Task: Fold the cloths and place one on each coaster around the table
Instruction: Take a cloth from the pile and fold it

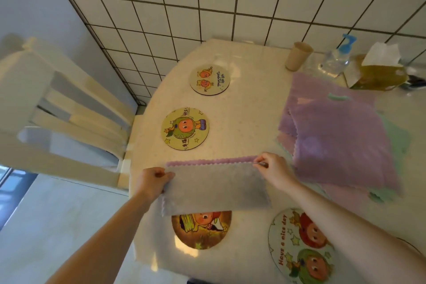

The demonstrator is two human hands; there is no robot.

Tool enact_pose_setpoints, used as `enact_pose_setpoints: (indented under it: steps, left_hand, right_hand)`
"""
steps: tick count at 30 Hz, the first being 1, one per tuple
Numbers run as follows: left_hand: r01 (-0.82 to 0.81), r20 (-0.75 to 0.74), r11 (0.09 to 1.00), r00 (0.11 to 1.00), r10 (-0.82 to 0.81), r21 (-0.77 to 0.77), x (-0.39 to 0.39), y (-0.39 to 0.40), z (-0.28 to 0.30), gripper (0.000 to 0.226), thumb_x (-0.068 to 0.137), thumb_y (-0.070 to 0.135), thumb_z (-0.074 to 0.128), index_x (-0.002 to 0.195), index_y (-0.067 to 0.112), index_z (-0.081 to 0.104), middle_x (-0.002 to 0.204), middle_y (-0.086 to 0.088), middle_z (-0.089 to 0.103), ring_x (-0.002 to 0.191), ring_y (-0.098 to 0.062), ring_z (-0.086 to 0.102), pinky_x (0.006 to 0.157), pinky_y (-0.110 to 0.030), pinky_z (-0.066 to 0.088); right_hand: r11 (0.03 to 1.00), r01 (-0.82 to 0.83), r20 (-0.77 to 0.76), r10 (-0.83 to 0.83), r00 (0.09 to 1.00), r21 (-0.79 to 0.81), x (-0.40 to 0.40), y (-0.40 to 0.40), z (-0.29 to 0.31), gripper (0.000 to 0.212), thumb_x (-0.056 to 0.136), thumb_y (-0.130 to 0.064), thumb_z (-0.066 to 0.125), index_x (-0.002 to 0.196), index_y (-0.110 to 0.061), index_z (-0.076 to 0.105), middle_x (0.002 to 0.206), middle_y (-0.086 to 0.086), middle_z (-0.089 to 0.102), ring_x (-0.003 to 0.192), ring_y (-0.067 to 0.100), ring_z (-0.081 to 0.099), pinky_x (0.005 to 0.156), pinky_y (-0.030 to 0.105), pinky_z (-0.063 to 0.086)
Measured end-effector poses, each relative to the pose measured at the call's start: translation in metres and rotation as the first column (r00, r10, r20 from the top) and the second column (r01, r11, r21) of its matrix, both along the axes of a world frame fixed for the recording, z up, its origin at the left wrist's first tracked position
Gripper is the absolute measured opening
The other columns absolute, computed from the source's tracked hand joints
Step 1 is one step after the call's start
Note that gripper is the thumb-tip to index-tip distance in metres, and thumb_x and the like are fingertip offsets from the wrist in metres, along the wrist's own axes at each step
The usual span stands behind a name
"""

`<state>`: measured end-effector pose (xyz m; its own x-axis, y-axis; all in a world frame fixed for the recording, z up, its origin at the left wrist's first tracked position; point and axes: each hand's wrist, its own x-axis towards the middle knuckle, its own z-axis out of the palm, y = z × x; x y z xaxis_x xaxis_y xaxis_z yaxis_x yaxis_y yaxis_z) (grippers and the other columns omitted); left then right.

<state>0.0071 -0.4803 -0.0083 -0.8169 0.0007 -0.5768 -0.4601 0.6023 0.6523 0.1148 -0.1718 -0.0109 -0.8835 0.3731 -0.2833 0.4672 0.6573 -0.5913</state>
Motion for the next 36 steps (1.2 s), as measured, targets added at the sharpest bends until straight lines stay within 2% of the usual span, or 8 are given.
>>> enact_pose_setpoints:
  steps: [6,13,17,23,28,32,34,36]
  left_hand:
    - [-0.066,0.034,0.998,0.997,0.066,0.014,-0.004,0.005,-0.012,0.012,0.084,0.02,0.071,0.074,0.013,0.069,0.074,-0.008,0.064,0.07,-0.024,0.058,0.069,-0.037,0.053]
    - [-0.118,0.045,0.992,0.992,0.116,0.038,-0.011,0.008,-0.018,0.015,0.086,0.022,0.068,0.072,0.016,0.067,0.071,-0.006,0.062,0.069,-0.024,0.058,0.071,-0.04,0.056]
    - [-0.15,0.062,0.988,0.987,0.149,0.026,-0.014,0.014,-0.019,0.023,0.086,0.025,0.068,0.068,0.012,0.062,0.062,-0.004,0.054,0.06,-0.021,0.048,0.057,-0.029,0.044]
    - [-0.196,0.077,0.981,0.978,0.195,-0.003,-0.02,0.013,-0.026,0.031,0.083,0.029,0.071,0.06,0.015,0.058,0.06,-0.004,0.051,0.06,-0.022,0.045,0.062,-0.033,0.041]
    - [-0.24,0.063,0.97,0.968,0.242,-0.036,-0.018,0.016,-0.023,0.022,0.083,0.037,0.069,0.072,0.019,0.066,0.073,-0.005,0.061,0.066,-0.021,0.053,0.068,-0.034,0.05]
    - [-0.267,-0.06,0.961,0.963,0.264,-0.068,-0.01,0.008,-0.013,0.024,0.09,0.043,0.058,0.091,0.02,0.065,0.082,-0.003,0.067,0.074,-0.021,0.064,0.082,-0.041,0.056]
    - [-0.197,-0.216,0.976,0.961,0.173,-0.093,0.009,0.007,-0.005,0.027,0.095,0.039,0.05,0.108,0.018,0.06,0.107,0.0,0.064,0.091,-0.018,0.062,0.087,-0.037,0.05]
    - [-0.018,-0.399,0.99,0.916,-0.041,-0.143,0.041,0.008,0.003,0.03,0.097,0.034,0.045,0.121,0.018,0.054,0.123,0.004,0.051,0.108,-0.012,0.051,0.093,-0.032,0.044]
  right_hand:
    - [0.998,0.039,0.047,-0.036,0.998,-0.058,-0.015,0.013,-0.024,0.012,0.085,-0.025,0.067,0.087,-0.014,0.068,0.086,0.0,0.071,0.082,0.015,0.064,0.07,0.029,0.049]
    - [0.997,0.049,0.056,-0.046,0.997,-0.055,-0.021,0.015,-0.027,0.012,0.087,-0.025,0.065,0.087,-0.013,0.068,0.084,0.0,0.07,0.08,0.016,0.064,0.069,0.029,0.048]
    - [0.996,0.075,0.073,-0.071,0.995,-0.056,-0.024,0.015,-0.028,0.014,0.087,-0.027,0.064,0.084,-0.014,0.066,0.079,0.0,0.069,0.075,0.017,0.064,0.065,0.031,0.048]
    - [0.995,0.092,0.067,-0.089,0.994,-0.036,-0.026,0.013,-0.032,0.02,0.086,-0.03,0.065,0.08,-0.011,0.063,0.073,-0.001,0.066,0.069,0.016,0.061,0.063,0.031,0.047]
    - [0.991,0.13,0.049,-0.128,0.991,-0.034,-0.027,0.011,-0.031,0.023,0.086,-0.031,0.066,0.076,-0.012,0.057,0.065,-0.002,0.06,0.061,0.018,0.057,0.054,0.029,0.041]
    - [0.977,0.214,-0.096,-0.213,0.972,0.006,-0.02,0.01,-0.014,0.011,0.09,-0.023,0.061,0.092,-0.013,0.056,0.083,-0.004,0.06,0.073,0.014,0.059,0.057,0.019,0.04]
    - [0.987,0.145,-0.162,-0.134,0.978,0.062,-0.005,0.001,-0.003,0.014,0.091,-0.017,0.058,0.103,-0.011,0.056,0.098,-0.004,0.056,0.083,0.01,0.057,0.065,0.014,0.042]
    - [0.99,-0.034,-0.171,0.057,0.984,0.136,0.021,-0.017,0.002,0.021,0.091,-0.013,0.055,0.112,-0.012,0.055,0.111,-0.004,0.053,0.095,0.007,0.054,0.079,0.016,0.046]
